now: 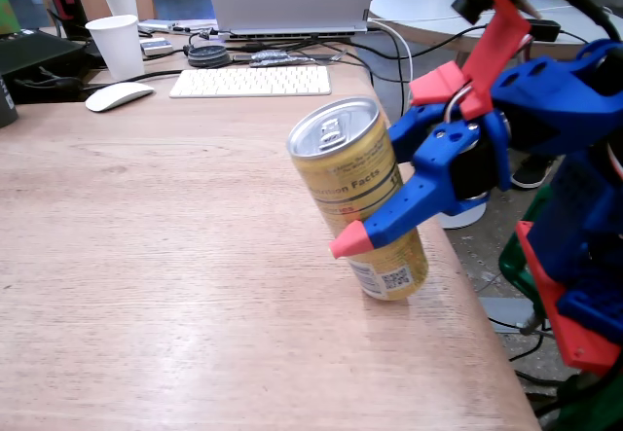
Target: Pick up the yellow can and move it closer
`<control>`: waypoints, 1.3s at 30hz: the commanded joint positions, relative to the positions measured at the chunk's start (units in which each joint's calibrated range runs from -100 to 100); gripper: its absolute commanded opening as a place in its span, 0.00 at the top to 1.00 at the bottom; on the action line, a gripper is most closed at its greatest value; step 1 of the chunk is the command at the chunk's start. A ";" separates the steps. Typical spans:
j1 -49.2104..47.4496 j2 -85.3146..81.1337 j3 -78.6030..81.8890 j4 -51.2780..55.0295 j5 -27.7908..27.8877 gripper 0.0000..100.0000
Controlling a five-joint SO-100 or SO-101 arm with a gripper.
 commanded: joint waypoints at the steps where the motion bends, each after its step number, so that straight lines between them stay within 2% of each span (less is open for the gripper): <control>1: -0.45 -2.88 0.70 -0.12 -0.24 0.78; 7: -0.28 -2.88 0.70 6.44 -0.24 0.78; 39: 1.24 -2.88 -0.05 5.46 0.34 0.78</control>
